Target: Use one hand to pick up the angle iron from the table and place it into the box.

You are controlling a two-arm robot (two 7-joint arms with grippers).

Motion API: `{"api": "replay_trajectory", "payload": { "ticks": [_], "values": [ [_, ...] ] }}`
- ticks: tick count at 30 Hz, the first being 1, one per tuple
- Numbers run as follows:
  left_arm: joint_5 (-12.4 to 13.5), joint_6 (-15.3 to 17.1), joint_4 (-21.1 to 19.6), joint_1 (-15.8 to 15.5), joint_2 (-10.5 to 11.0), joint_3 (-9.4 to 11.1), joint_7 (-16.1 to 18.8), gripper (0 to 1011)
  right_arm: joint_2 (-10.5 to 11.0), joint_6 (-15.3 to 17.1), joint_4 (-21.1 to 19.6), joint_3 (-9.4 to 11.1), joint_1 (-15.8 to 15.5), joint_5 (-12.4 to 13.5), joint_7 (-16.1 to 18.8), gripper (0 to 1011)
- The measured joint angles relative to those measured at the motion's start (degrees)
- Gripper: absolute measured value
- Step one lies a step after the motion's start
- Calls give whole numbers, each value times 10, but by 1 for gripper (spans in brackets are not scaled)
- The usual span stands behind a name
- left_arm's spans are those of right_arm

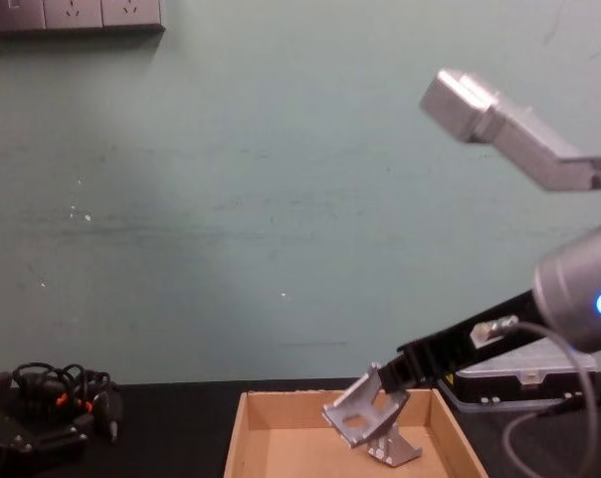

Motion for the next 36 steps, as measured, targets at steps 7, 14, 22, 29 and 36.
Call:
{"api": "replay_trajectory", "payload": {
  "ticks": [7,14,22,29,36],
  "values": [
    [0,0,0,0,0,0,0,1011,-12,-36,88,-26,46,-2,1,45],
    [0,0,0,0,0,0,0,1011,-26,-74,166,-56,92,-13,1,45],
    [0,0,0,0,0,0,0,1011,-42,-92,218,-79,122,-30,-5,45],
    [0,0,0,0,0,0,0,1011,-58,-95,247,-87,135,-51,-26,45],
    [0,0,0,0,0,0,0,1011,-75,-95,277,-80,143,-65,-41,45]
  ]
}}
